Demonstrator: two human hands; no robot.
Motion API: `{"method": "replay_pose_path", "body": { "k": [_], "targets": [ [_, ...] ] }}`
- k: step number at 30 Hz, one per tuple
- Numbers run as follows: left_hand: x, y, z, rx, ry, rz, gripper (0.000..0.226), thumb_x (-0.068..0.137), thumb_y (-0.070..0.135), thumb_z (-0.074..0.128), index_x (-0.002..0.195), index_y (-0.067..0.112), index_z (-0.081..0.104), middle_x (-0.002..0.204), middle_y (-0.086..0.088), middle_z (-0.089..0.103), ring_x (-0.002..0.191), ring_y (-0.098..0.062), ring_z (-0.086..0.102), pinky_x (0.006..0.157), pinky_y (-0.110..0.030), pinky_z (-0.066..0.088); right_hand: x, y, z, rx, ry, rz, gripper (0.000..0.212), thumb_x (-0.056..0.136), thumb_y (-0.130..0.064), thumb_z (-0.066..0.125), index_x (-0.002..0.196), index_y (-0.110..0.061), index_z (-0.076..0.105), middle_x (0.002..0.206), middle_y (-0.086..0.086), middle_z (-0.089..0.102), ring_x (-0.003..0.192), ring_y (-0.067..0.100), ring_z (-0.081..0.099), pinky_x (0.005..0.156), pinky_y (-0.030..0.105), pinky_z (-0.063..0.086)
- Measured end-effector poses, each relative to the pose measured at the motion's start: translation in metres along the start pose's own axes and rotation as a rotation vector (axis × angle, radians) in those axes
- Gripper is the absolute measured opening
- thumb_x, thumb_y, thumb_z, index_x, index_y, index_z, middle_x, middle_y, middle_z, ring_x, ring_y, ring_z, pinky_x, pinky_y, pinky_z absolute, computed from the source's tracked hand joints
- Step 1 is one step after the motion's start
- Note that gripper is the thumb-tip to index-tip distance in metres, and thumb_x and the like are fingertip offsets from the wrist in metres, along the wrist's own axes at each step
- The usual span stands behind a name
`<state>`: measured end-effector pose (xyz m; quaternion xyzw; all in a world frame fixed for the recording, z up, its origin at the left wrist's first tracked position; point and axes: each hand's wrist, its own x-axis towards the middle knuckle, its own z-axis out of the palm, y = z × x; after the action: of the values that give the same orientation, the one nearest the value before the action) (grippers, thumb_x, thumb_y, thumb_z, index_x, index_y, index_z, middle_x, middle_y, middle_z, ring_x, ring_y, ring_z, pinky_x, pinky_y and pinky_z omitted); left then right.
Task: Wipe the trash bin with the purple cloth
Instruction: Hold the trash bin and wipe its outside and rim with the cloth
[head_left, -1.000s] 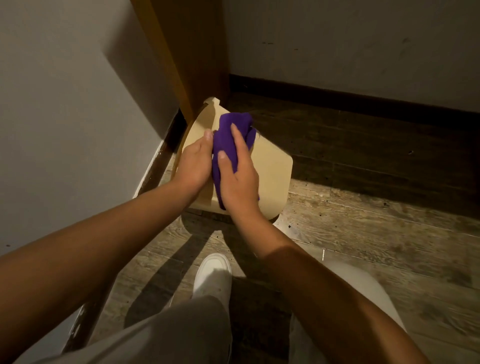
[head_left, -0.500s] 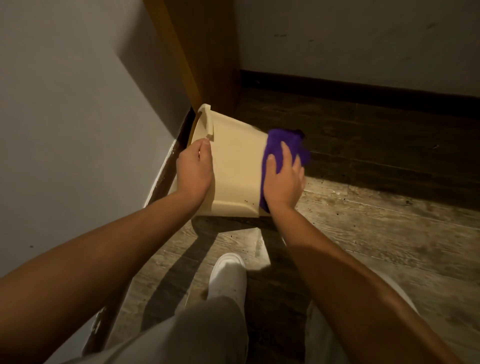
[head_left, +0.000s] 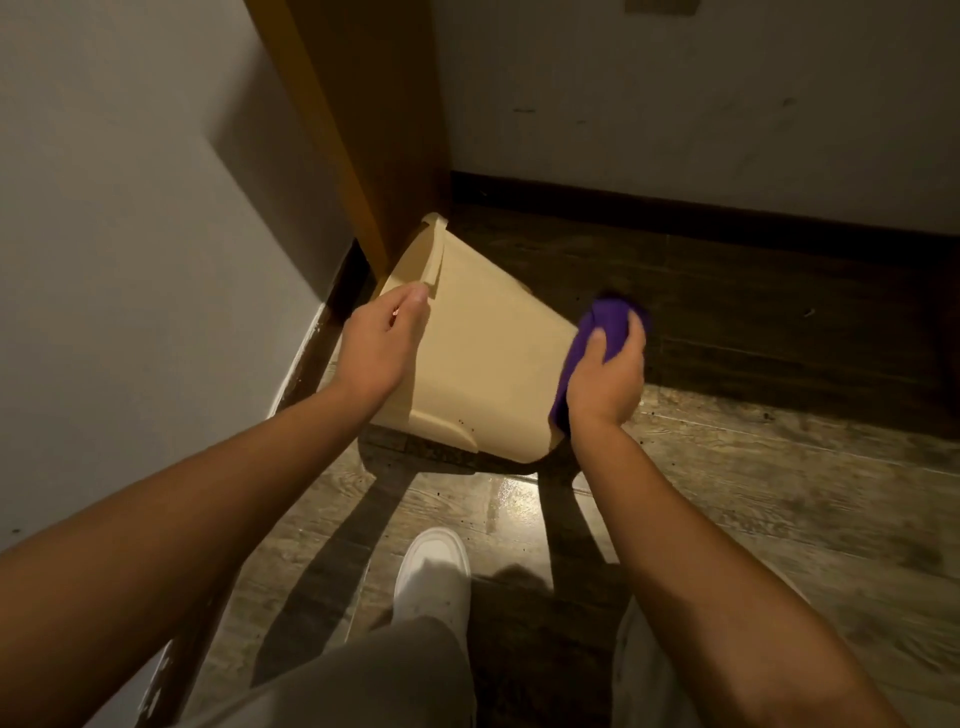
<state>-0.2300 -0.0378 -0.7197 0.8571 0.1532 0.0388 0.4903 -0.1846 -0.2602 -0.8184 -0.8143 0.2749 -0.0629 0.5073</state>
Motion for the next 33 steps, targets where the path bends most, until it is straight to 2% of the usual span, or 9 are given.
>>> {"method": "replay_pose_path", "body": {
  "k": [5,9,12,14,17,21,23,29,33],
  "targets": [
    [0.005,0.01,0.008,0.062,-0.051,0.074,0.037,0.11,0.029,0.039,0.141,0.021,0.057,0.122,0.003,0.065,0.109,-0.011,0.06,0.086,-0.029,0.05,-0.03,-0.072,0.012,0.064,-0.173,-0.346,0.054,0.104,-0.056,0.038,0.156,-0.042,0.029,0.139,-0.003,0.06,0.115,0.018,0.063,0.091,0.043,0.056],
    [0.003,0.011,0.017,0.094,0.001,0.13,0.036,0.11,0.025,0.039,0.139,0.016,0.059,0.115,-0.001,0.069,0.104,-0.013,0.065,0.09,-0.039,0.056,-0.07,-0.072,0.04,-0.018,-0.253,-0.446,0.054,0.107,-0.048,0.04,0.158,-0.037,0.03,0.155,0.003,0.051,0.143,0.032,0.045,0.111,0.058,0.042],
    [0.003,0.006,0.016,0.104,0.07,0.106,0.037,0.11,0.024,0.04,0.141,0.016,0.057,0.116,0.005,0.067,0.098,0.003,0.06,0.081,-0.012,0.05,-0.078,-0.053,0.054,-0.087,-0.205,-0.389,0.057,0.105,-0.054,0.039,0.159,-0.039,0.026,0.162,0.005,0.043,0.151,0.031,0.034,0.12,0.058,0.029],
    [0.006,-0.001,0.011,0.105,0.06,0.095,0.036,0.109,0.024,0.041,0.14,0.017,0.058,0.114,0.005,0.067,0.097,0.004,0.061,0.074,-0.005,0.046,-0.075,-0.03,0.053,-0.173,-0.178,-0.39,0.057,0.105,-0.056,0.037,0.159,-0.04,0.023,0.163,0.005,0.041,0.153,0.029,0.031,0.123,0.055,0.023],
    [0.012,-0.006,0.006,0.116,0.056,0.091,0.033,0.109,0.024,0.041,0.135,0.017,0.061,0.116,0.0,0.068,0.101,-0.007,0.062,0.077,-0.015,0.047,-0.059,0.008,0.041,-0.222,-0.15,-0.253,0.056,0.106,-0.054,0.039,0.158,-0.04,0.026,0.164,0.004,0.041,0.151,0.03,0.034,0.121,0.056,0.026],
    [0.015,-0.003,0.008,0.059,0.079,0.064,0.031,0.109,0.025,0.041,0.131,0.021,0.063,0.104,0.014,0.065,0.092,0.008,0.057,0.071,-0.008,0.04,-0.037,0.029,0.03,-0.149,-0.095,0.027,0.054,0.108,-0.045,0.039,0.16,-0.035,0.026,0.161,0.008,0.041,0.133,0.037,0.054,0.099,0.05,0.05],
    [0.018,0.005,0.009,0.02,0.06,0.017,0.034,0.108,0.033,0.044,0.135,0.022,0.061,0.11,0.014,0.062,0.094,0.008,0.055,0.071,-0.009,0.039,-0.031,0.032,0.027,-0.1,-0.097,0.074,0.055,0.109,-0.043,0.039,0.16,-0.034,0.024,0.158,0.011,0.044,0.128,0.039,0.058,0.092,0.046,0.05],
    [0.015,0.004,-0.024,-0.099,-0.477,-0.265,0.028,0.093,0.06,0.056,0.114,0.045,0.068,0.118,0.004,0.066,0.104,-0.021,0.065,0.082,-0.039,0.051,-0.029,0.043,0.023,0.27,0.039,0.485,0.054,0.108,-0.039,0.047,0.158,-0.033,0.03,0.15,0.014,0.053,0.131,0.04,0.055,0.102,0.049,0.048],
    [-0.004,-0.012,-0.032,0.073,-0.416,-0.213,0.033,0.103,0.055,0.04,0.122,0.036,0.06,0.113,0.01,0.063,0.1,-0.011,0.06,0.079,-0.032,0.045,-0.035,0.038,0.027,0.289,0.02,0.435,0.053,0.107,-0.037,0.05,0.157,-0.034,0.034,0.15,0.011,0.053,0.131,0.037,0.056,0.097,0.044,0.048]
  ]
}}
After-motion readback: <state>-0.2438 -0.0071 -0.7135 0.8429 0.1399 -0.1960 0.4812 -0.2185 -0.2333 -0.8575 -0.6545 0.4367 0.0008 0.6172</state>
